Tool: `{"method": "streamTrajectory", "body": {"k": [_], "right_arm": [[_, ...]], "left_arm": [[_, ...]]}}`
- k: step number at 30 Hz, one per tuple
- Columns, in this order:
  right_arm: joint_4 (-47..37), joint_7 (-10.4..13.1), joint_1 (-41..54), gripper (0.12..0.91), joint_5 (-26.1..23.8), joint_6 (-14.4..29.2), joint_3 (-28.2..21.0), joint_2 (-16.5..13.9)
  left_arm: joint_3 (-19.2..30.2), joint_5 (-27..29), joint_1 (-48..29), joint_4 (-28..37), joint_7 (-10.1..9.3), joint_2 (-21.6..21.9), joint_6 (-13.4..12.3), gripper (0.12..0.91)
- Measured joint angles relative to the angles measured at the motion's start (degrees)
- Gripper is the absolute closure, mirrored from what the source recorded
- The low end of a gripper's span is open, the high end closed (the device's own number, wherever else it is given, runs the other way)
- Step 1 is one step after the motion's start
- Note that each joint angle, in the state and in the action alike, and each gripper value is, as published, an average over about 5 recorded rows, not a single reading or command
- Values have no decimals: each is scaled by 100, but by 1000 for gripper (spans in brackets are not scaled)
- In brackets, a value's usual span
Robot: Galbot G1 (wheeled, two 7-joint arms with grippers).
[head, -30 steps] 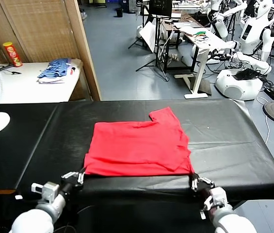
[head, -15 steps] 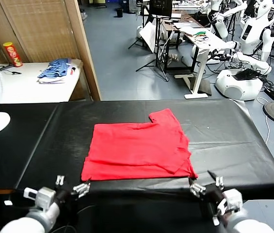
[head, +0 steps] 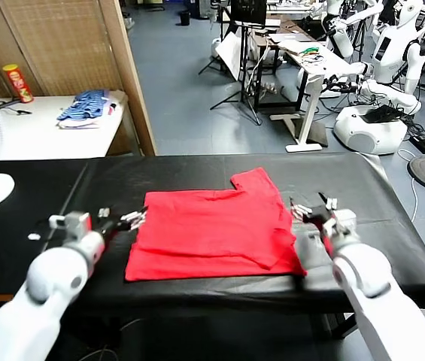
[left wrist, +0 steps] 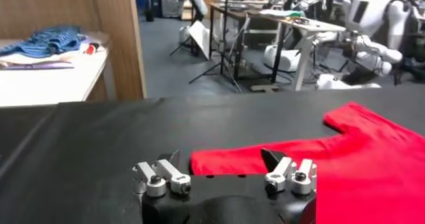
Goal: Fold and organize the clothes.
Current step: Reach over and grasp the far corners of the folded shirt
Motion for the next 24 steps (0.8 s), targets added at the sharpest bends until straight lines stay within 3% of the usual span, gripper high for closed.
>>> {"method": "streamTrajectory", "body": {"k": [8, 19, 21, 24], "right_arm": [[-1180, -349, 690, 227, -284, -14, -249, 449], [-1815, -207, 894, 227, -159, 12, -82, 840], [-1892, -217, 920, 234, -142, 16, -40, 887], [-1982, -244, 951, 306, -140, 24, 19, 952]], "left_arm": [[387, -76, -803, 1231, 37, -315, 23, 232], [463, -262, -1066, 1956, 200, -555, 132, 236], [483, -246, -1104, 2023, 234, -585, 117, 261], [506, -172, -1179, 2139, 268, -641, 83, 333]]}}
